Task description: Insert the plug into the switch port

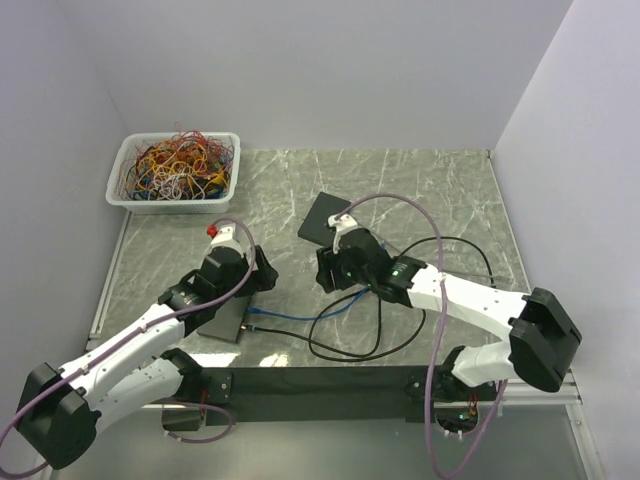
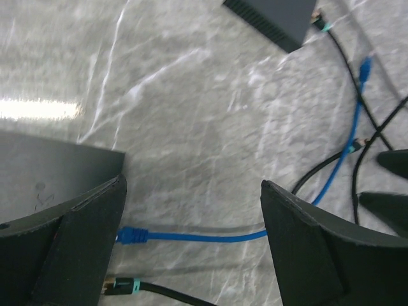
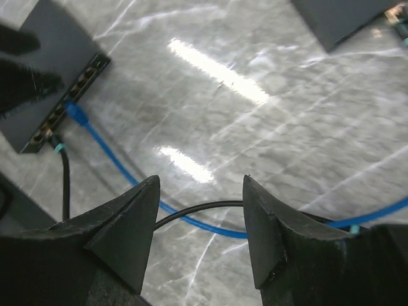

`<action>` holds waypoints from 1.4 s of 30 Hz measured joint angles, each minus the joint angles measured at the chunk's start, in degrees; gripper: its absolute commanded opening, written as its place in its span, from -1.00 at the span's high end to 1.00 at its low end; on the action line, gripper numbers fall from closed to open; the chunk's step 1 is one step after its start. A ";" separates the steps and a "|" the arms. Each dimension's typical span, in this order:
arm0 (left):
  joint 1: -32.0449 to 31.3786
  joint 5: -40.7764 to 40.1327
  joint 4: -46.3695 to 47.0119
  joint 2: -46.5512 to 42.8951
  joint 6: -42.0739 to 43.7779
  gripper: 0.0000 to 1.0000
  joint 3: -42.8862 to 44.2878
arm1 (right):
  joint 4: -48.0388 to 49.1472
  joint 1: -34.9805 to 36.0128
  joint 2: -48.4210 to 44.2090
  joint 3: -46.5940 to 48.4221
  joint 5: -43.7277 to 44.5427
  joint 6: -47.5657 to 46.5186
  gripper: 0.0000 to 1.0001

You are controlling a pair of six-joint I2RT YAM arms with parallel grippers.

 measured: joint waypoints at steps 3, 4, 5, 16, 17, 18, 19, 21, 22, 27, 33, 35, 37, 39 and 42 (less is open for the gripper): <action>0.00 -0.44 -0.20 -0.07 -0.90 -0.81 -1.38 | 0.28 0.00 -3.23 -2.03 2.60 0.33 -0.25; -0.02 -0.70 -0.13 -0.26 -0.96 -0.81 -1.68 | 1.03 0.00 -6.05 -4.02 3.10 0.33 -0.29; -0.04 -1.22 -0.11 -0.72 -1.03 -0.81 -2.03 | 1.33 0.00 -10.14 -6.40 3.58 0.28 -0.30; -0.37 -8.76 3.26 -10.27 -0.81 -0.82 -6.99 | 5.33 0.00 -37.42 -17.66 11.67 1.44 -0.53; -0.37 -9.20 3.56 -10.54 -0.81 -0.82 -7.61 | 3.58 0.00 -35.98 -17.05 12.98 2.23 -0.54; -0.37 -9.70 3.76 -10.67 -0.81 -0.81 -8.17 | 1.68 0.00 -34.01 -16.15 14.32 2.99 -0.54; -0.37 -10.32 4.09 -10.69 -0.81 -0.81 -8.66 | 0.04 0.00 -32.20 -15.02 15.34 3.61 -0.54; -0.37 -11.28 4.48 -10.51 -0.83 -0.81 -9.25 | -2.78 0.00 -27.71 -12.63 16.68 4.46 -0.56; -0.37 -11.85 4.74 -10.36 -0.83 -0.81 -9.44 | -4.28 -0.07 -25.27 -11.34 17.22 4.81 -0.57; -0.37 -13.51 5.99 -7.65 -0.83 -0.81 -9.60 | -10.03 -3.52 -15.37 -5.60 16.00 5.92 -0.56; -0.37 -13.94 6.67 -5.25 -0.81 -0.80 -9.60 | -12.55 -12.72 -6.88 -1.46 5.40 5.62 -0.43; -0.37 -13.97 7.04 -5.53 -0.81 -0.80 -9.60 | -12.66 -12.81 -4.09 -0.13 1.73 5.49 -0.40; -0.37 -14.03 7.43 -6.29 -0.81 -0.79 -9.75 | -12.28 -12.70 -1.97 0.17 -1.36 5.49 -0.40; -0.37 -14.05 7.93 -7.30 -0.81 -0.79 -9.94 | -12.11 -12.68 -0.52 0.17 -3.87 5.55 -0.39; -0.37 -14.14 8.28 -8.04 -0.81 -0.79 -10.25 | -10.99 -12.66 0.66 0.17 -7.26 5.95 -0.37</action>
